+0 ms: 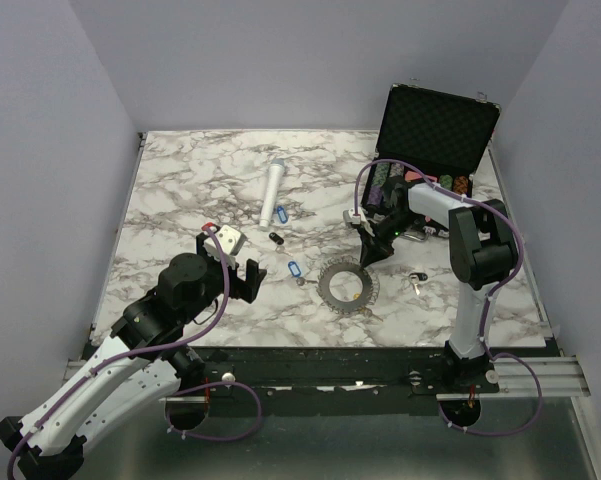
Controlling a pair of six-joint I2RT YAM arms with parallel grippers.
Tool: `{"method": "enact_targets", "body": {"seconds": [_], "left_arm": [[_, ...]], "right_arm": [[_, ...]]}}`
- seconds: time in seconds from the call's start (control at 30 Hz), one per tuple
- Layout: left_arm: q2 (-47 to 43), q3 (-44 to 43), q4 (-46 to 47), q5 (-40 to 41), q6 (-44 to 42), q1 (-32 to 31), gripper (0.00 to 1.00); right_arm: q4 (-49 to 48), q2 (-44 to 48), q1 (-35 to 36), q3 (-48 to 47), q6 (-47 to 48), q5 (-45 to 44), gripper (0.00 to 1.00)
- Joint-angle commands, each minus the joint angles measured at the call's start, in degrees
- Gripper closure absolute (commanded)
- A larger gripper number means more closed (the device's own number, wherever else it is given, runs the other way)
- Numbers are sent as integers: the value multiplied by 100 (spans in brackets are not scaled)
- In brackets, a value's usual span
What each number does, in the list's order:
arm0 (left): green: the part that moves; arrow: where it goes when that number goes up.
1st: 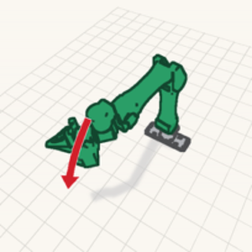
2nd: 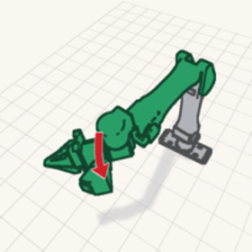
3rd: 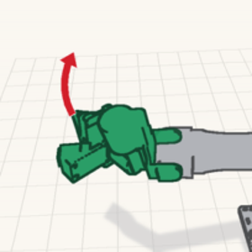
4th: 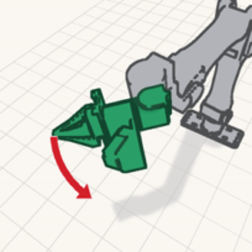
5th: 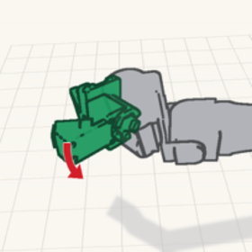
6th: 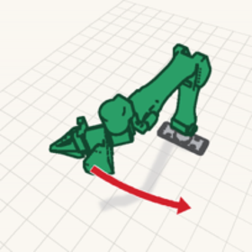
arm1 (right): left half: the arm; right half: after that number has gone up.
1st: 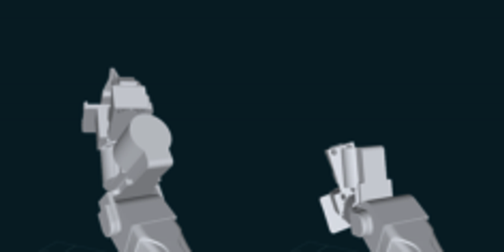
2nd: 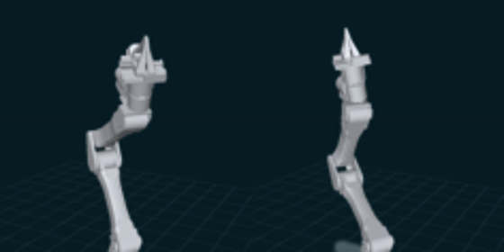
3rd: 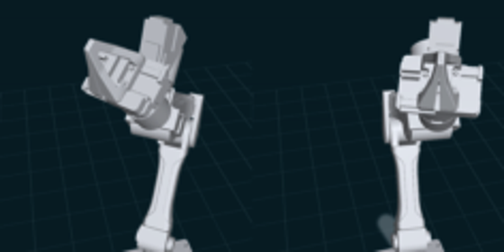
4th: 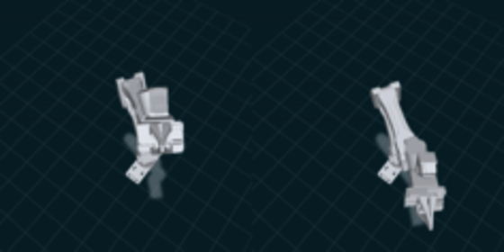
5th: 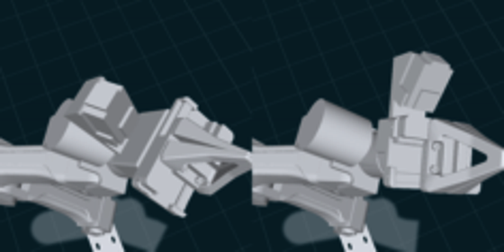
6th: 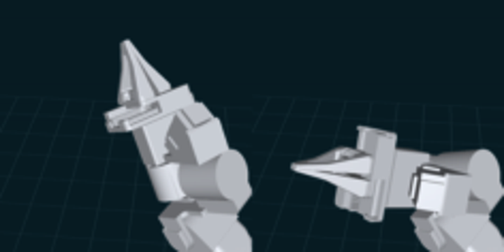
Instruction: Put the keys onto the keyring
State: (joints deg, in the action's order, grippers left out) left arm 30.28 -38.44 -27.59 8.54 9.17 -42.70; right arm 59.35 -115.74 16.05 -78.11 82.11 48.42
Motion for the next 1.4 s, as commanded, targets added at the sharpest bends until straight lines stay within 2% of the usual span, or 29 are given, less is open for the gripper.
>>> {"method": "enact_targets", "body": {"seconds": [0.0,0.33,0.73,0.93,1.37], "left_arm": [[4,64,-44,113,-73,33,5],[-5,55,-44,96,-73,33,5],[4,64,-44,78,-64,33,6],[-14,64,-44,69,-64,33,5],[-93,55,-18,34,-64,33,5]], "right_arm": [[-64,69,-14,68,-2,-88,81],[-82,52,-6,76,-19,-114,81],[-196,148,-6,50,-221,-61,94],[93,219,-41,-134,-239,26,98],[727,271,-155,-407,-203,123,99]]}}
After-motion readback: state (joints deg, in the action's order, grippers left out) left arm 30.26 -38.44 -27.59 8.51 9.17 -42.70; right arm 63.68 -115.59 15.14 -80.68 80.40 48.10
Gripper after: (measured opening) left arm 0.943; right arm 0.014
